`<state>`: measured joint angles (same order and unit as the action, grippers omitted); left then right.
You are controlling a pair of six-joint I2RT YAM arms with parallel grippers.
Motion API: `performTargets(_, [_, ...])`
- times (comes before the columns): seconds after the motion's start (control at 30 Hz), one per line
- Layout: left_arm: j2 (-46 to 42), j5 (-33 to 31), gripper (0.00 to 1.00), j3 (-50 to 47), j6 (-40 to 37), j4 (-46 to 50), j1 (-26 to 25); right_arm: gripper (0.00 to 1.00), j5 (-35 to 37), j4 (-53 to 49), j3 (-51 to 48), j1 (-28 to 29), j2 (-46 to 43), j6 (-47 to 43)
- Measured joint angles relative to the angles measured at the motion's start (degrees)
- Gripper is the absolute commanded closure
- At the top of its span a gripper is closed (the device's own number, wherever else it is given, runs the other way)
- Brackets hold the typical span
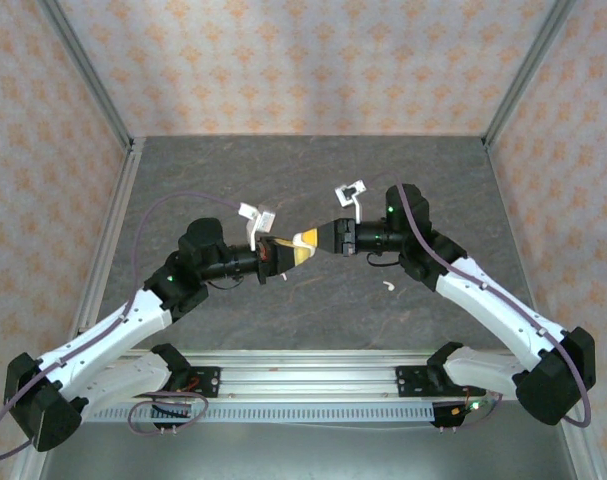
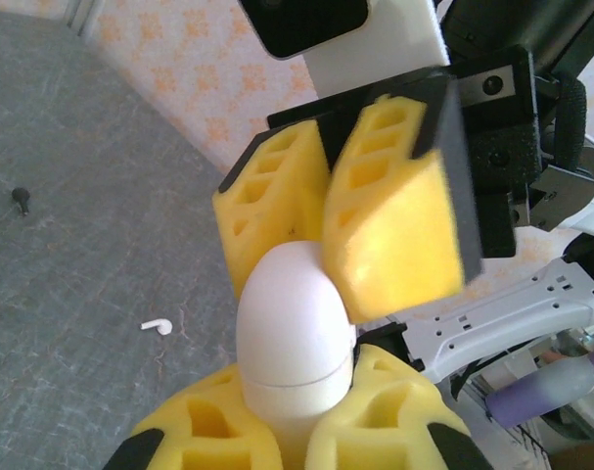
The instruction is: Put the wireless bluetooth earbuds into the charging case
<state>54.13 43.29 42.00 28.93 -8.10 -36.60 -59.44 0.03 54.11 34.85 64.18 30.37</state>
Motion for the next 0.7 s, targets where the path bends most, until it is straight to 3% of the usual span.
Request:
performTargets(0.07, [-0.4, -0.3, 1.0, -0.1, -0.7, 0.2, 0.0, 0.42, -0.1, -0.2, 0.0, 0.2, -0.2, 0.1])
performTargets(0.17, [-1.6, -0.7, 1.0, -0.1, -1.7, 0.1, 0.0, 0.36, -0.2, -0.4, 0.0, 0.2, -0.5, 0.0])
performTargets(0.7, [-2.2, -0.6, 1.0, -0.5, -5.1, 1.3, 0.4, 0.43, 1.3, -6.0, 2.2, 0.4, 1.3, -3.7])
